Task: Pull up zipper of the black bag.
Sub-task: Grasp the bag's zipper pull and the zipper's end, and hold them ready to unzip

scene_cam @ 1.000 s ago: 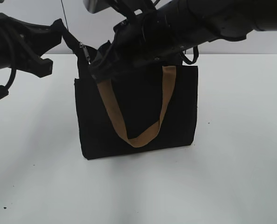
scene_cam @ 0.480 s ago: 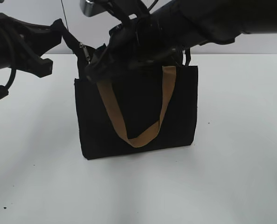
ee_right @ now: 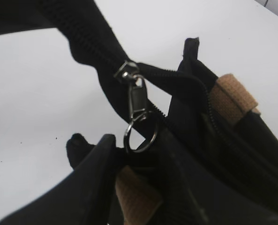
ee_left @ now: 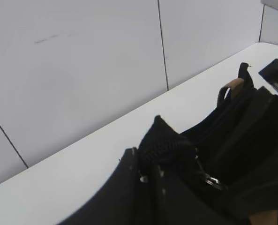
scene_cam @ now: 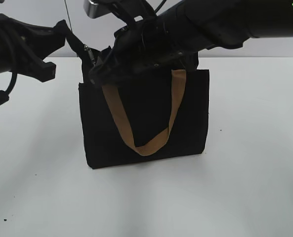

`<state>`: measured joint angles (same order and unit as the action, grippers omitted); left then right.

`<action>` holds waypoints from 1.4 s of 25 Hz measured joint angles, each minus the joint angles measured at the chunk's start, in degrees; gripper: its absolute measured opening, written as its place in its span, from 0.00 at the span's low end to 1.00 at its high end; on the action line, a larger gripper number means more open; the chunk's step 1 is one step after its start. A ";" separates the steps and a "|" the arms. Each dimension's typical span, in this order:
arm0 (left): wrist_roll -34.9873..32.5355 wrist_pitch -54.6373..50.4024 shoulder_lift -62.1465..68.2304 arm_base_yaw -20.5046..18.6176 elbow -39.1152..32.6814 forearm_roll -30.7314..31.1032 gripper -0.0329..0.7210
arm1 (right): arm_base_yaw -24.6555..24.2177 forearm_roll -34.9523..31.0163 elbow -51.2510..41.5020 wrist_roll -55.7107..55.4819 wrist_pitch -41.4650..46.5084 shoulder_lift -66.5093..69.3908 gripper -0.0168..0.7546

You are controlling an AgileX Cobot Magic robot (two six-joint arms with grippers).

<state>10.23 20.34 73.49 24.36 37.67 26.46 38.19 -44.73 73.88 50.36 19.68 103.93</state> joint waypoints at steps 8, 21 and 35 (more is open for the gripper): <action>0.00 0.00 0.00 0.00 0.00 0.00 0.09 | 0.00 -2.20 0.00 0.00 -1.35 0.01 0.23; 0.00 -1.56 0.00 0.00 0.00 0.00 0.09 | 0.00 -2.24 0.00 0.04 -1.28 0.01 0.00; 0.00 -14.57 0.00 0.06 0.00 0.00 0.08 | -3.82 -0.14 0.10 0.04 1.87 -1.39 0.00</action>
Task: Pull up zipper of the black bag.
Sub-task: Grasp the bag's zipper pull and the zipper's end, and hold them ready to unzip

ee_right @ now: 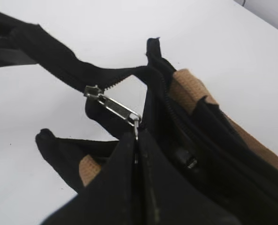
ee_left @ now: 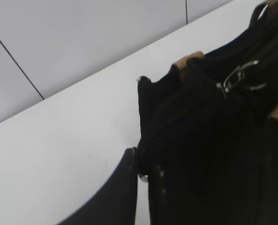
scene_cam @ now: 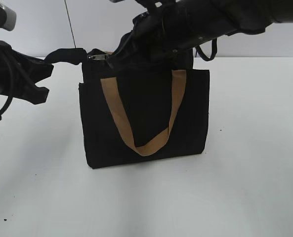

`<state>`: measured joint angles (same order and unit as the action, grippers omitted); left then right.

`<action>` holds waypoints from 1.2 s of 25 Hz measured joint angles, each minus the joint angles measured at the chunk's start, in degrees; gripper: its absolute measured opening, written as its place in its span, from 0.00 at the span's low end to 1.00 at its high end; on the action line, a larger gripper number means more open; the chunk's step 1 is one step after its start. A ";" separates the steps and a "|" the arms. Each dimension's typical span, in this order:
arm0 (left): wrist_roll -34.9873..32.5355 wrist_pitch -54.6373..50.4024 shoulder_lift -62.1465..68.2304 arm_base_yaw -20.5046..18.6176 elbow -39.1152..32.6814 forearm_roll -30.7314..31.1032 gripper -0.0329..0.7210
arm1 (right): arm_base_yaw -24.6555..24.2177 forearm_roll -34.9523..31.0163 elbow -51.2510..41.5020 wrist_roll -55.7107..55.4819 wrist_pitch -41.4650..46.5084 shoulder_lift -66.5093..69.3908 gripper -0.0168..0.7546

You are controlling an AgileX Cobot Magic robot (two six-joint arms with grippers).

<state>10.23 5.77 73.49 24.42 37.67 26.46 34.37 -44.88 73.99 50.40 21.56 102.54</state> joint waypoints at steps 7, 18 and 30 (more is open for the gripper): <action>0.00 -4.41 0.00 0.00 0.04 0.00 0.08 | -2.30 0.17 0.39 -0.05 4.41 -1.02 0.00; 0.00 -13.91 0.00 -2.61 0.11 -0.45 0.08 | -2.62 3.31 0.38 -0.05 5.95 -1.43 0.00; 0.00 -14.14 0.00 -3.22 0.47 -1.50 0.08 | -13.69 5.70 0.38 -4.32 12.66 -3.65 0.00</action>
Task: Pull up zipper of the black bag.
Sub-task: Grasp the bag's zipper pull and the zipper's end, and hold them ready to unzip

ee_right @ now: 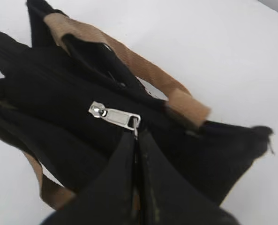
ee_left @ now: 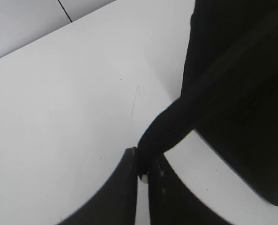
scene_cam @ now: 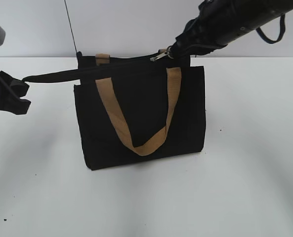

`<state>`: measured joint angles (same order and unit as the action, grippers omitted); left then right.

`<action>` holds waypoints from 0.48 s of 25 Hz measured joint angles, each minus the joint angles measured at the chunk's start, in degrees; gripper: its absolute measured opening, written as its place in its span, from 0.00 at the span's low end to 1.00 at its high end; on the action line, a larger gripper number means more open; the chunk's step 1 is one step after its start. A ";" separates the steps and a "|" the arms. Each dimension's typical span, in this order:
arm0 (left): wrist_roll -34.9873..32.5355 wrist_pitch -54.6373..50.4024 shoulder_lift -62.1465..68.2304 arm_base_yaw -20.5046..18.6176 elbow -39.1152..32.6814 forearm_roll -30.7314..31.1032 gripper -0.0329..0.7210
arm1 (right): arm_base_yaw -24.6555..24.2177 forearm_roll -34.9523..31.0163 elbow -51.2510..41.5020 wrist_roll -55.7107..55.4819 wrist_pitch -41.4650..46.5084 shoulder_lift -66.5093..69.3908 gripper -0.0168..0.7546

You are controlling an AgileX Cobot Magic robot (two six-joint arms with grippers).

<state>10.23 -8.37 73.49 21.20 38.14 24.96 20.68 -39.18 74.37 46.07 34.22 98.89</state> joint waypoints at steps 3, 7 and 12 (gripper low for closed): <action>0.00 -0.04 0.00 0.00 0.00 -0.68 0.08 | -3.66 0.32 0.00 -0.20 2.75 -1.18 0.00; 0.00 0.98 0.00 -0.06 0.00 -1.12 0.08 | -6.87 1.79 0.00 -1.98 6.04 -2.30 0.00; 0.00 2.61 0.00 -0.06 0.00 -3.13 0.08 | -7.36 2.34 0.00 -4.34 8.01 -2.37 0.00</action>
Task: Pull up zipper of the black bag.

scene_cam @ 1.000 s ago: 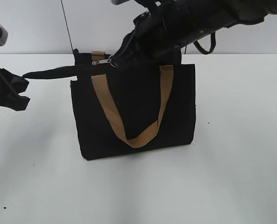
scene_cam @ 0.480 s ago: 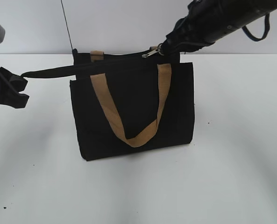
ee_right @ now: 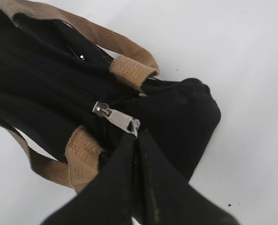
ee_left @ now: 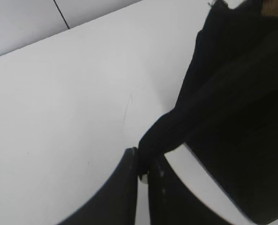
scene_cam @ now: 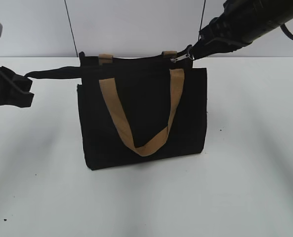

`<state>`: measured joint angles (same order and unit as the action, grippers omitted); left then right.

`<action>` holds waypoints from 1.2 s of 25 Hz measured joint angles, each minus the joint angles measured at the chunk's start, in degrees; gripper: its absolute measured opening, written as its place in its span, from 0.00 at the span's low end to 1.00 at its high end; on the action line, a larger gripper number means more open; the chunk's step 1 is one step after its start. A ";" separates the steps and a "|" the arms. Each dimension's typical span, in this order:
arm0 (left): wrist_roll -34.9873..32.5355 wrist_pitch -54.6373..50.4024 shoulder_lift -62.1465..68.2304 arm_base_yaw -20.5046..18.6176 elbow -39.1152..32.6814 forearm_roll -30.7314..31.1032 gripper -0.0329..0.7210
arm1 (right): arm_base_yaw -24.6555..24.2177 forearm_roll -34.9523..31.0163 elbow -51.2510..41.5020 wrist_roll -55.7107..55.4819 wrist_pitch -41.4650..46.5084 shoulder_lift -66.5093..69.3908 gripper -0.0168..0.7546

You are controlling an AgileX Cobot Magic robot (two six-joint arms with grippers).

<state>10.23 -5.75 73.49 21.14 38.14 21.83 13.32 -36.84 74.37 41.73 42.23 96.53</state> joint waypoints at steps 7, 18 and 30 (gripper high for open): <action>0.00 -0.11 -0.10 0.07 0.00 -11.43 0.20 | 4.35 -3.84 0.00 0.21 -0.13 -0.19 0.20; 0.06 -15.74 -9.32 2.56 0.43 -19.69 0.78 | 5.14 -3.28 0.07 -7.48 12.68 -4.36 0.79; -0.16 -43.22 -34.49 2.70 0.60 -20.13 0.77 | 5.14 8.61 -2.80 -17.23 25.19 -14.00 0.80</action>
<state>10.07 -48.97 39.00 23.84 38.75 1.71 18.45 -28.23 71.57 24.50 67.41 82.53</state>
